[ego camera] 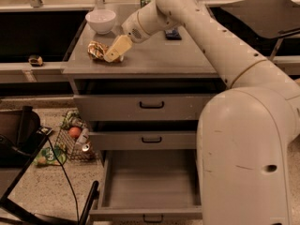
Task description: Place orange can into bottom drawer
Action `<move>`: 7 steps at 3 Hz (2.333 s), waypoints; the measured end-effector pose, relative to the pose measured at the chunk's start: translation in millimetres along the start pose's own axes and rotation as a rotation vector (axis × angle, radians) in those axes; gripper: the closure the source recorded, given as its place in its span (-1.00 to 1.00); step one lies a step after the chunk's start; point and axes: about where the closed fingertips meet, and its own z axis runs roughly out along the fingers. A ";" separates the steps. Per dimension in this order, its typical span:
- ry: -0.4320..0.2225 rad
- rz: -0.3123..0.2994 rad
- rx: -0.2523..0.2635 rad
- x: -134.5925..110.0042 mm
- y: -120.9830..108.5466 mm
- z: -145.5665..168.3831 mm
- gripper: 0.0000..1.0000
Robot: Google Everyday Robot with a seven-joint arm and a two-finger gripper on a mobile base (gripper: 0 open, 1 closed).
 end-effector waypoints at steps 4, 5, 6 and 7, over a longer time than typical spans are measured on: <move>0.047 0.019 -0.079 -8.2 22.3 50.3 -0.20; 0.047 0.026 -0.090 -6.4 25.0 55.9 0.27; 0.038 0.022 -0.085 -7.9 26.0 55.0 0.73; -0.019 0.012 -0.048 -15.9 25.9 39.1 1.00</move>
Offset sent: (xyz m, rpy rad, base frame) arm 0.0044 0.0402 -0.0125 -0.0445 0.0502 0.0379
